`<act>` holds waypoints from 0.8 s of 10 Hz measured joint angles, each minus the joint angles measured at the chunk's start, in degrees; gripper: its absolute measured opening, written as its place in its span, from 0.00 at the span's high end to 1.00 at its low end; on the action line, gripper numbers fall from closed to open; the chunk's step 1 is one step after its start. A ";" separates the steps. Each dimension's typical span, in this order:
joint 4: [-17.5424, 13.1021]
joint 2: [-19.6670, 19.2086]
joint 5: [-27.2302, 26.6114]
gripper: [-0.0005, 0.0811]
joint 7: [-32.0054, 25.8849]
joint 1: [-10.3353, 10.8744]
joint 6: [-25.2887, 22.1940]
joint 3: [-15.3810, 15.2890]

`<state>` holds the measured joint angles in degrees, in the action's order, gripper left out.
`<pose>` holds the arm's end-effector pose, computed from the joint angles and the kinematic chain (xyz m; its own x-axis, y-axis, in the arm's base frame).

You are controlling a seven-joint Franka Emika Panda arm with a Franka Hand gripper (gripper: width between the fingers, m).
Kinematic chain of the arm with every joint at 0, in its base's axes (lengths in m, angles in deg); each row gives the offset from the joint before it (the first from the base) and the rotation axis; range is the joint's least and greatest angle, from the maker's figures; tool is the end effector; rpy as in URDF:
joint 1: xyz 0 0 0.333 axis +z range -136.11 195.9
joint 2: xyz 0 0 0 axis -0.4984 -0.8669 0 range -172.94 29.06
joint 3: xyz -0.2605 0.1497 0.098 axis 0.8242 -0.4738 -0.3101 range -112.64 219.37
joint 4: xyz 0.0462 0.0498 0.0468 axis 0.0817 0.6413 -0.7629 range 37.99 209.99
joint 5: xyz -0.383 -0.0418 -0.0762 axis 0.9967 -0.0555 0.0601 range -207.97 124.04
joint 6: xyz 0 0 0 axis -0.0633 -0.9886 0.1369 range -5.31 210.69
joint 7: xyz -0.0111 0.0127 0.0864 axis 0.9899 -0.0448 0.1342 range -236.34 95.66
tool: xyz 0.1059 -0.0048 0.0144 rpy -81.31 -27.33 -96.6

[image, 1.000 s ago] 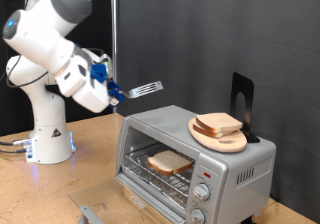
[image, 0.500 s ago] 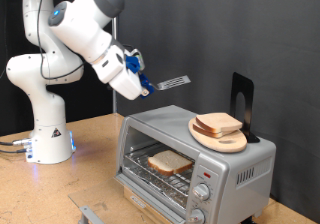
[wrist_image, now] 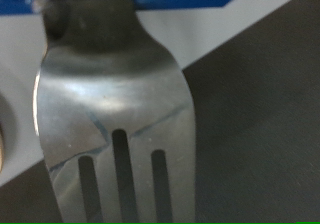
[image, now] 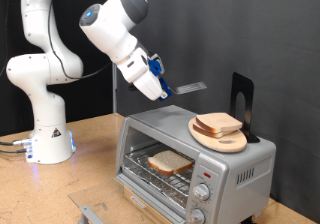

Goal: Make a piece of toast with the oven

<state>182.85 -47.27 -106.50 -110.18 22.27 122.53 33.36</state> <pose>0.3977 0.1162 0.4053 0.9532 0.0785 0.2920 0.2520 -0.7399 -0.6237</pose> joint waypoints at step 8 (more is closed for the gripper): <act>0.79 -6.22 -5.73 0.40 -2.24 0.22 9.42 -6.06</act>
<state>183.64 -53.49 -112.23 -112.42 22.49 131.95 27.30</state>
